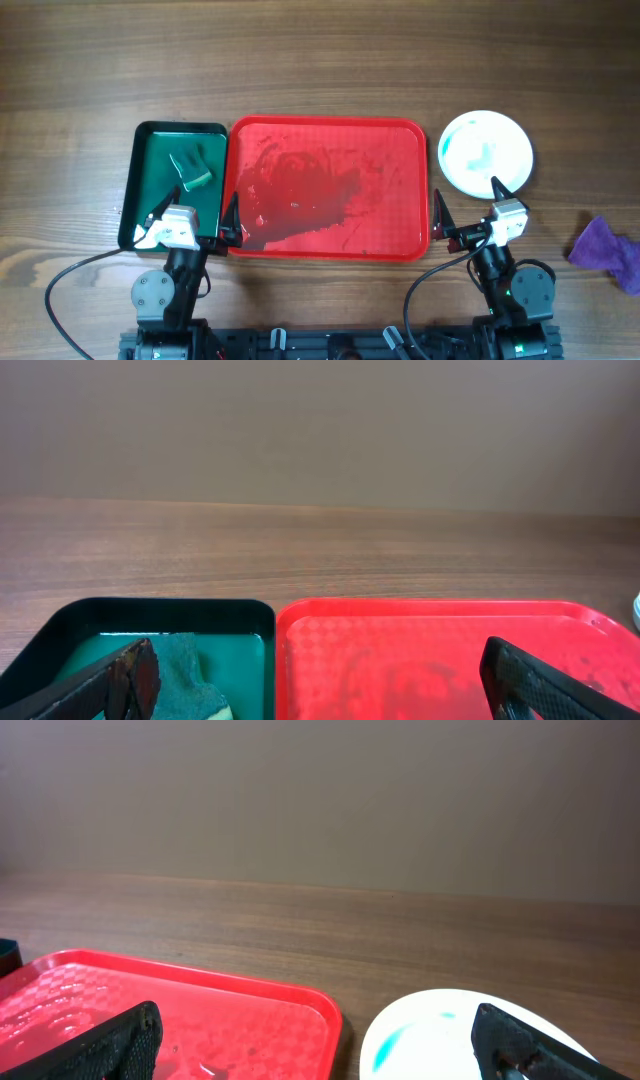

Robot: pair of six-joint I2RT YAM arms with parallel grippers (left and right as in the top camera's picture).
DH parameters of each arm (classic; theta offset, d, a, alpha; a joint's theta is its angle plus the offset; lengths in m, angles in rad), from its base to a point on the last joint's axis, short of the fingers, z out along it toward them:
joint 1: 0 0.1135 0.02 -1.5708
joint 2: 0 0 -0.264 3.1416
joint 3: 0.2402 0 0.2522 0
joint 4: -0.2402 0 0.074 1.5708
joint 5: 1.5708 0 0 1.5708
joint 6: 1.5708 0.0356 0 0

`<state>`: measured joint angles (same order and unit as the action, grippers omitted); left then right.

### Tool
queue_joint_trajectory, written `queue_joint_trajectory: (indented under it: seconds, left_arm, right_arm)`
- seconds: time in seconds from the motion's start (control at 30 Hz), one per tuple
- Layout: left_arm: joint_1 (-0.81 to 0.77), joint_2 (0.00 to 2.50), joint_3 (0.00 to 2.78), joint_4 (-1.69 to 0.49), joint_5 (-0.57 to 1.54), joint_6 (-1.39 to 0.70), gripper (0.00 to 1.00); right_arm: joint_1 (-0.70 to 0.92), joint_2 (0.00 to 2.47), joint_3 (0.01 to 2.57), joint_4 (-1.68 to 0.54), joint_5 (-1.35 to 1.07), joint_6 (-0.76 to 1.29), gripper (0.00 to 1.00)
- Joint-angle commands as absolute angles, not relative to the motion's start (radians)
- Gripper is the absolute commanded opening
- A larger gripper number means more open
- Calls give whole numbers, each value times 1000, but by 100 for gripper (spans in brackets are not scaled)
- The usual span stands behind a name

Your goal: Clean dirty plates on tray and stack at the side

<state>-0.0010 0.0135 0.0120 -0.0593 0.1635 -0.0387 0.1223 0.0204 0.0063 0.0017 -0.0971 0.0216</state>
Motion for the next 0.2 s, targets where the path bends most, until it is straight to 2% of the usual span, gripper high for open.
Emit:
queue_joint_trajectory:
  seconds: [0.0, 0.17]
  left_arm:
    - [-6, 3, 6, -60, 183, -37, 100]
    - [-6, 3, 6, -60, 183, -37, 100]
  right_arm:
    - [119, 14, 5, 7, -112, 29, 100]
    - [119, 14, 5, 7, -112, 29, 100]
